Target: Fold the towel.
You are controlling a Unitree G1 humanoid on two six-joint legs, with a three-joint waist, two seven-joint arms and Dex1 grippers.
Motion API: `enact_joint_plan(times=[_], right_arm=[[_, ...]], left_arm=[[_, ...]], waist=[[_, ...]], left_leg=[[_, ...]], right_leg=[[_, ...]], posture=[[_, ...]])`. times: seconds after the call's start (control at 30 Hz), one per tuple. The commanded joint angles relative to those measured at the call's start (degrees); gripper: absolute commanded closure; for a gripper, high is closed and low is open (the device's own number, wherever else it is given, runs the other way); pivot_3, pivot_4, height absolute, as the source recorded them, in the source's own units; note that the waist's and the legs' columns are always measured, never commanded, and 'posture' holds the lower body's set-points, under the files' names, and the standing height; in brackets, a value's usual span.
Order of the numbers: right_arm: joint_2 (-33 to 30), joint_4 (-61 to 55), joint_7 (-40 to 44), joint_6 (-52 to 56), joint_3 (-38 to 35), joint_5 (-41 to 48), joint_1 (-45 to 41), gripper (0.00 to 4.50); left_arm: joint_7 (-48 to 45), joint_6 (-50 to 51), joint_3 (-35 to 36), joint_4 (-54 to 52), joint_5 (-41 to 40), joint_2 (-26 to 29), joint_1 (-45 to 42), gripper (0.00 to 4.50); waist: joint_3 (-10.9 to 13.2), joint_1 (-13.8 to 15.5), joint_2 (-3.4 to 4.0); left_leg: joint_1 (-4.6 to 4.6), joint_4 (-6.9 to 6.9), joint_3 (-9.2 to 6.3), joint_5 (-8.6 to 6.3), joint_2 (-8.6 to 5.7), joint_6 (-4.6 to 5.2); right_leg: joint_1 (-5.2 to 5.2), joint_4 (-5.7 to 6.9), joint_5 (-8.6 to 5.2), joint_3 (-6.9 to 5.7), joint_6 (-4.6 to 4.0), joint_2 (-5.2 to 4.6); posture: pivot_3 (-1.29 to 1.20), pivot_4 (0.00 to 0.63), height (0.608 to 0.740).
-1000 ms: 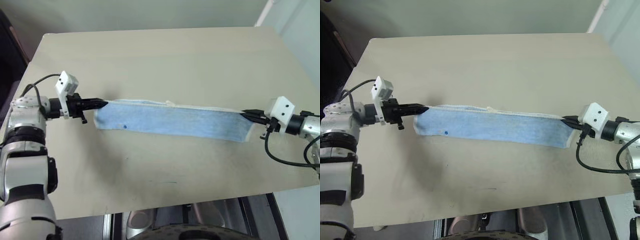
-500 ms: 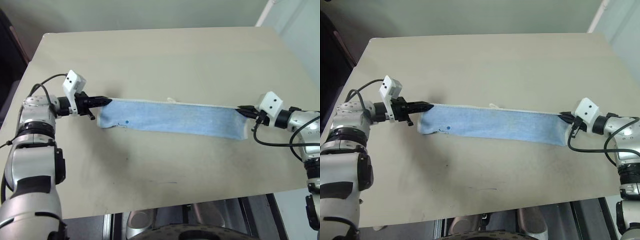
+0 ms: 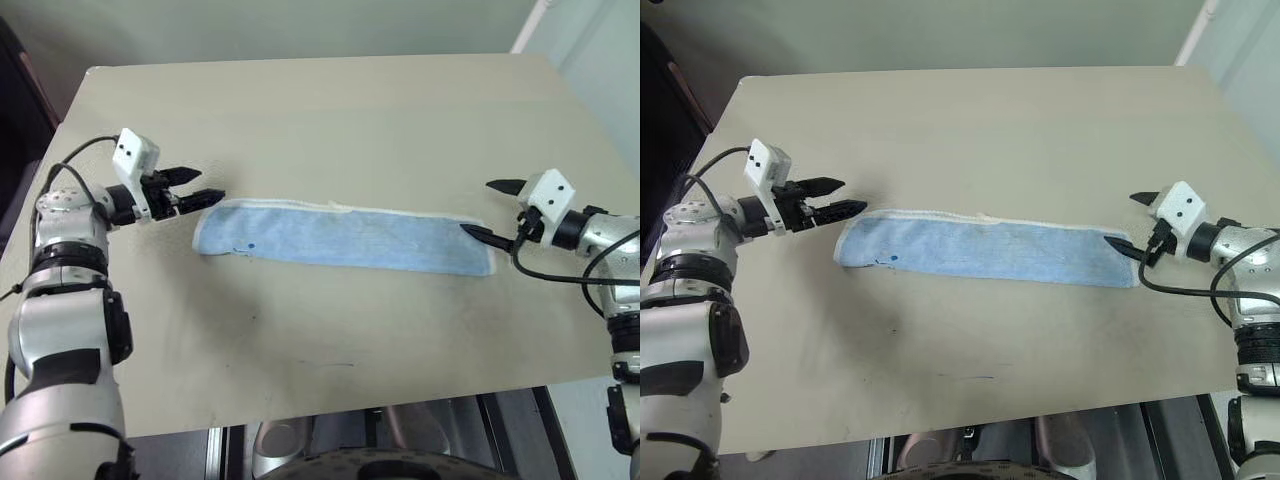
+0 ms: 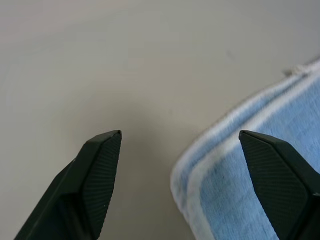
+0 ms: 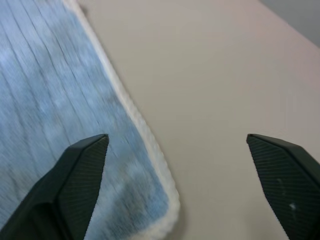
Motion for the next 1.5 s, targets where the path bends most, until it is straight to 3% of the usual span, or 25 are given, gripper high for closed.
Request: enact_joint_plan(times=[0.03, 0.13, 0.27, 0.4, 0.53, 0.7, 0.83, 1.1, 1.5], right_arm=[[-1.53, -8.23, -0.25, 8.7, -6.45, 7.49, 2.78, 0.0], [-1.51, -15.74, -1.37, 18.79, -11.63, 15.22, 7.36, 0.0], [-1.43, -24.7, -5.75, 35.77, -18.75, 26.81, 13.77, 0.0], [-2.24, -31.0, -11.01, 52.89, -24.64, 38.54, 19.67, 0.0], [-1.23, -30.42, -18.63, 67.49, -29.59, 52.54, 20.7, 0.0], [0.65, -26.12, -29.0, 78.59, -30.31, 65.76, 22.01, 0.0], [2.27, -23.32, -40.23, 79.11, -28.94, 78.14, 24.65, 0.0], [3.31, -21.53, -58.96, 68.29, -23.05, 97.39, 32.5, 0.0], [10.29, -18.71, -72.84, 56.34, -22.16, 99.05, 28.83, 0.0]], left_arm=[[-2.09, 1.17, 3.88, -1.24, -3.28, 0.6, -3.06, 0.49], [-6.14, 2.64, 4.33, -2.67, -4.0, 0.76, -2.68, 0.03], [-17.8, 11.94, 4.18, -8.23, -7.41, -0.11, -1.74, 0.03], [-21.34, 15.91, 1.98, -18.74, -8.62, -2.38, 3.08, 0.03], [-20.76, 17.6, -0.42, -29.89, -9.51, -4.37, 9.22, 0.03], [-20.62, 21.48, -3.8, -42.81, -11.94, -6.07, 17.03, 0.03], [-18.34, 22.06, -5.94, -50.46, -12.94, -7.94, 22.04, 0.03], [-14.54, 21.62, -8.04, -55.46, -13.34, -10.53, 25.75, 0.03], [-12.16, 20.66, -9.58, -57.78, -14.12, -12.8, 27.61, 0.03]], waist=[[0.0, 0.13, -0.01], [0.0, 0.19, 0.0], [0.0, 0.24, -0.01], [0.0, 0.35, -0.01], [0.01, 0.26, -0.02], [0.02, 0.15, -0.05], [0.02, 0.3, -0.04], [0.02, 0.57, -0.04], [-0.01, 0.25, -0.07]], left_leg=[[-0.03, 0.0, 0.0, 0.01, 0.0, -0.01], [-0.03, 0.0, 0.04, 0.04, -0.01, -0.05], [-0.04, -0.01, 0.06, 0.06, -0.01, -0.09], [-0.02, 0.0, 0.07, 0.06, -0.05, -0.08], [0.02, 0.01, 0.09, 0.05, -0.08, -0.07], [0.04, 0.0, 0.07, 0.04, -0.06, -0.05], [0.03, 0.0, 0.08, 0.0, -0.06, 0.02], [0.03, 0.0, 0.04, -0.07, -0.06, 0.13], [0.05, 0.1, 0.06, -0.04, -0.08, 0.25]], right_leg=[[-0.01, -0.01, -0.04, 0.0, -0.06, 0.0], [0.0, -0.01, -0.17, 0.02, -0.21, 0.0], [0.0, -0.01, -0.32, 0.01, -0.23, 0.0], [0.07, -0.01, -0.39, 0.04, -0.16, -0.01], [0.09, 0.01, -0.42, 0.11, -0.08, -0.01], [0.09, 0.03, -0.53, 0.11, 0.13, 0.03], [0.1, 0.05, -0.57, 0.14, 0.2, 0.02], [0.17, 0.04, -0.74, 0.14, 0.48, 0.0], [0.22, -0.1, -0.47, 0.19, 0.78, -0.03]], posture=[[0.0, 0.15, 0.74], [0.0, 0.15, 0.74], [0.0, 0.15, 0.74], [0.0, 0.15, 0.74], [0.0, 0.15, 0.74], [0.0, 0.15, 0.74], [0.0, 0.15, 0.74], [0.0, 0.15, 0.74], [0.0, 0.15, 0.74]])
